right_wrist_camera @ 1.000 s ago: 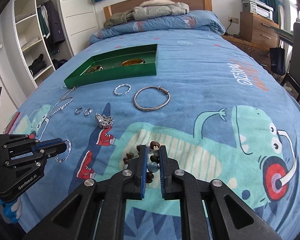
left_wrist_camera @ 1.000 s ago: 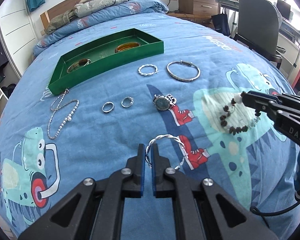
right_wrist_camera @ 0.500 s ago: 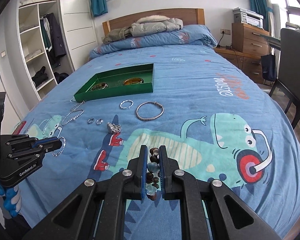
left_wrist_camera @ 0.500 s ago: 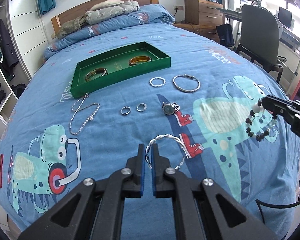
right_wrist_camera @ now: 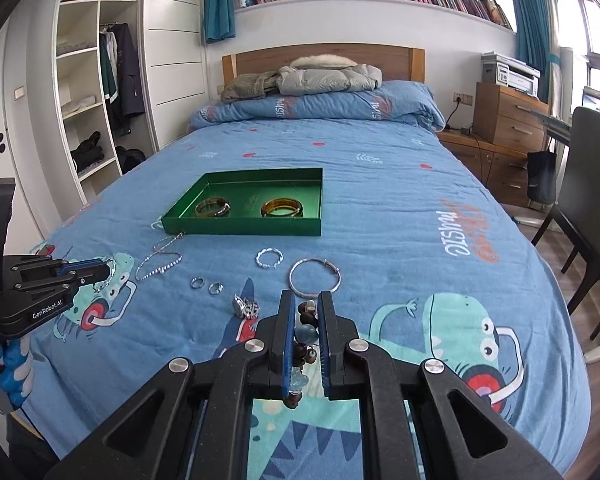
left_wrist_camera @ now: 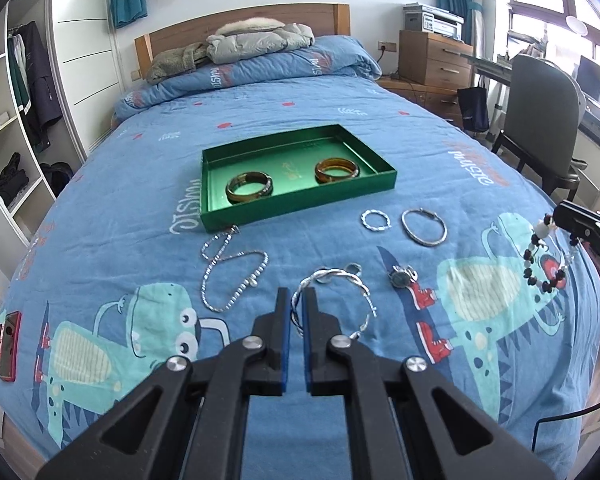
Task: Organize jewelry
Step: 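Carry the hoop with the left tool while the right tool carries the bracelet into the tray, releasing both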
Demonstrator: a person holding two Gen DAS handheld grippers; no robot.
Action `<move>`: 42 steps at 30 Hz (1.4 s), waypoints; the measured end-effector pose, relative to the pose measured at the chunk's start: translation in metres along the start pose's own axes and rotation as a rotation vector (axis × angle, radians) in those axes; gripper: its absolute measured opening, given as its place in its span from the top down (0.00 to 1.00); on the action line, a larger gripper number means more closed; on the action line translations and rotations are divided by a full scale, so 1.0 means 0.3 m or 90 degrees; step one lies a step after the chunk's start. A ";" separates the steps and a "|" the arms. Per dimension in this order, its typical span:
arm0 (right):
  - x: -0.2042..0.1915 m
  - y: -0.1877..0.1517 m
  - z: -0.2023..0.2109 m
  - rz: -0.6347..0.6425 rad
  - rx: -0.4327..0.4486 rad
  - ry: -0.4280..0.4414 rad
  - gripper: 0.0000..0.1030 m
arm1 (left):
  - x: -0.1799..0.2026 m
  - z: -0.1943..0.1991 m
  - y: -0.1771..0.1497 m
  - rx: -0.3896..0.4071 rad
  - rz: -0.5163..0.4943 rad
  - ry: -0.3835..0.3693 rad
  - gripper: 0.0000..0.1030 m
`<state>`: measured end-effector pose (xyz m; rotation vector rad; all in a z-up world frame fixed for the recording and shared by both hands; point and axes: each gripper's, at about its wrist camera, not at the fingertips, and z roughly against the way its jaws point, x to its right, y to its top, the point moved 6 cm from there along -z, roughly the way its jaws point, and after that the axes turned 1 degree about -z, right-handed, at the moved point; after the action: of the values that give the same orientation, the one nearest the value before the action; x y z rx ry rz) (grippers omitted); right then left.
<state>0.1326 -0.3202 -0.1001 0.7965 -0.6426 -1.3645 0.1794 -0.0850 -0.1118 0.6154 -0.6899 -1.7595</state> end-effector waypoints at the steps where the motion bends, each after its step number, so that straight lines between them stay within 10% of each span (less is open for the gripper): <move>1: -0.009 0.028 -0.007 0.003 0.004 0.002 0.90 | -0.027 -0.003 0.026 0.005 0.004 0.002 0.96; 21: -0.264 0.566 -0.622 0.078 0.011 0.044 0.90 | -0.326 -0.480 0.541 0.024 0.016 0.017 0.96; 30: -0.303 0.548 -0.978 0.081 -0.037 0.080 0.90 | -0.359 -0.817 0.561 -0.049 0.027 0.014 0.95; 42: -0.054 0.503 -1.257 -0.009 -0.127 -0.010 0.89 | -0.393 -1.071 0.537 -0.152 0.094 -0.009 0.95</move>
<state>0.5209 -0.2546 -0.2008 0.6318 -0.5042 -1.4247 0.5429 -0.0573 -0.2123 0.3800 -0.5102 -1.6787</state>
